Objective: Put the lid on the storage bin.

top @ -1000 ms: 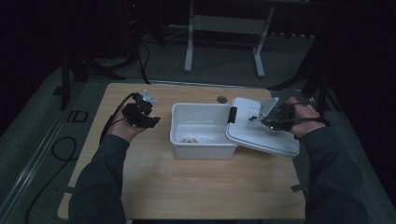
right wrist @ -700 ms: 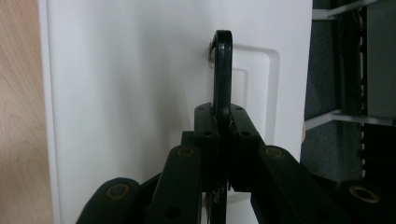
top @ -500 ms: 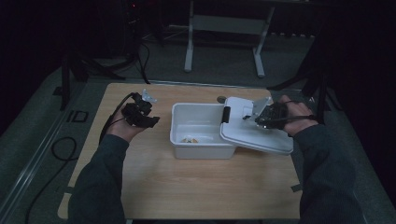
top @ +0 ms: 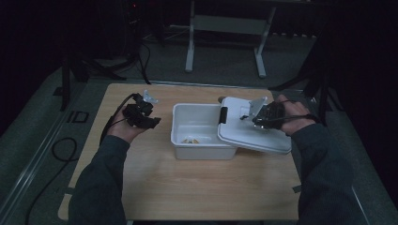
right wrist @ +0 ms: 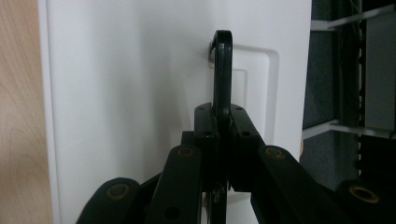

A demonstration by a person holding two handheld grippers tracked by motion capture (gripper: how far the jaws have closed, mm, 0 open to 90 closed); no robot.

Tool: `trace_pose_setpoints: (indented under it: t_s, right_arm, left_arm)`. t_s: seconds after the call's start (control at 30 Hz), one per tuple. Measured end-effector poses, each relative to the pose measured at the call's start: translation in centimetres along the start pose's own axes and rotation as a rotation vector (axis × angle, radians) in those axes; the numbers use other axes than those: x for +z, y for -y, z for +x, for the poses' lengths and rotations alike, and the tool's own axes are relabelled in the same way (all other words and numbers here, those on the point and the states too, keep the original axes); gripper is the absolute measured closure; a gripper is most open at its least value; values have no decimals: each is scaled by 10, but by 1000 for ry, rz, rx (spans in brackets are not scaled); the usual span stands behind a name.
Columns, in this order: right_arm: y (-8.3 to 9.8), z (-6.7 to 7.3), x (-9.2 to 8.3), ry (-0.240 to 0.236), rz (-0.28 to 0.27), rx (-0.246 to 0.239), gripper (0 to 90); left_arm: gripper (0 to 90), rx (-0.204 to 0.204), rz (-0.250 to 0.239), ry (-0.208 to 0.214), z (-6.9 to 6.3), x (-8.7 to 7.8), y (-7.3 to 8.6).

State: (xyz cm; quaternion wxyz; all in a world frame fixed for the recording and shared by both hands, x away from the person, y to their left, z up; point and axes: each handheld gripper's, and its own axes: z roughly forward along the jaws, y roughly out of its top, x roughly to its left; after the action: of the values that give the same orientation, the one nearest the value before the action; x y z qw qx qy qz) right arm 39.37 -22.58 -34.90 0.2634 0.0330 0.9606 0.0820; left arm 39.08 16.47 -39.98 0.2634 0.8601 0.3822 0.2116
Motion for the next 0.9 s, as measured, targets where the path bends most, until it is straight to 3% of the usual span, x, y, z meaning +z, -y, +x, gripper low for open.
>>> trace_pose_setpoints:
  t_s: [0.9]
  right_arm:
    - [-35, 0, 4, -9, -41, -58, 844]
  left_arm:
    - [529, -1, 2, 4, -1, 1, 2]
